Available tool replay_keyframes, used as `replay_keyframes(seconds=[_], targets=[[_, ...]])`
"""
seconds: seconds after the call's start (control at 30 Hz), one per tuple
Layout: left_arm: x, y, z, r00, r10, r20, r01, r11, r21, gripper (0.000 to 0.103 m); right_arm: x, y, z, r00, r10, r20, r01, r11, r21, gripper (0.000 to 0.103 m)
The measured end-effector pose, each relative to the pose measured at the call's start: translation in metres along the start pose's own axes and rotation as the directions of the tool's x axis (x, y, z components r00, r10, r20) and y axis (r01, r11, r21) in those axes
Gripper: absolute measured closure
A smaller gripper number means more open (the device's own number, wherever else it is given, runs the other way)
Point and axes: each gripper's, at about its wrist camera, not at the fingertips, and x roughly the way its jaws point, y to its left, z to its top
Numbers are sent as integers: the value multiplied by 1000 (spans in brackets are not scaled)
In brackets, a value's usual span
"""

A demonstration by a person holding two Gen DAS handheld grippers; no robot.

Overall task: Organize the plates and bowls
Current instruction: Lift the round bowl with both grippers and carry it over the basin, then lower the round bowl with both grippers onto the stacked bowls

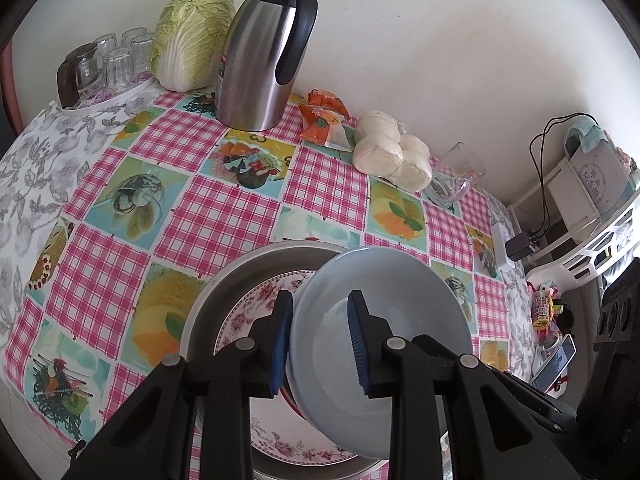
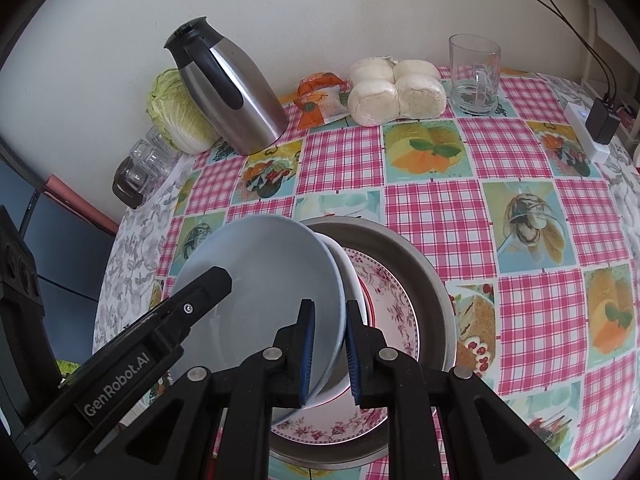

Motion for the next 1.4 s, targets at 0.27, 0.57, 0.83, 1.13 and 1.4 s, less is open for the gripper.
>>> replay_keyframes(seconds=[0.27, 0.57, 0.83, 1.13, 1.4], targets=[[0, 0, 0, 1000, -5, 0, 5, 1000, -13, 75, -1, 1, 1, 1000, -2, -6, 2, 1000, -6, 85], [-3, 0, 1, 999, 17, 35, -17, 1000, -3, 80, -5, 1, 2, 1000, -3, 12, 3, 1000, -9, 84], [-2, 3, 1, 998, 40, 52, -40, 999, -1, 94, -7, -2, 3, 1000, 4, 19, -4, 1000, 0, 82], [-6, 1, 1, 998, 30, 63, -30, 1000, 5, 95, -27, -11, 9, 997, 14, 80, -15, 1000, 22, 74], [-12, 9, 5, 998, 22, 63, -19, 999, -49, 85, -23, -27, 12, 994, 65, 93, -71, 996, 60, 89]])
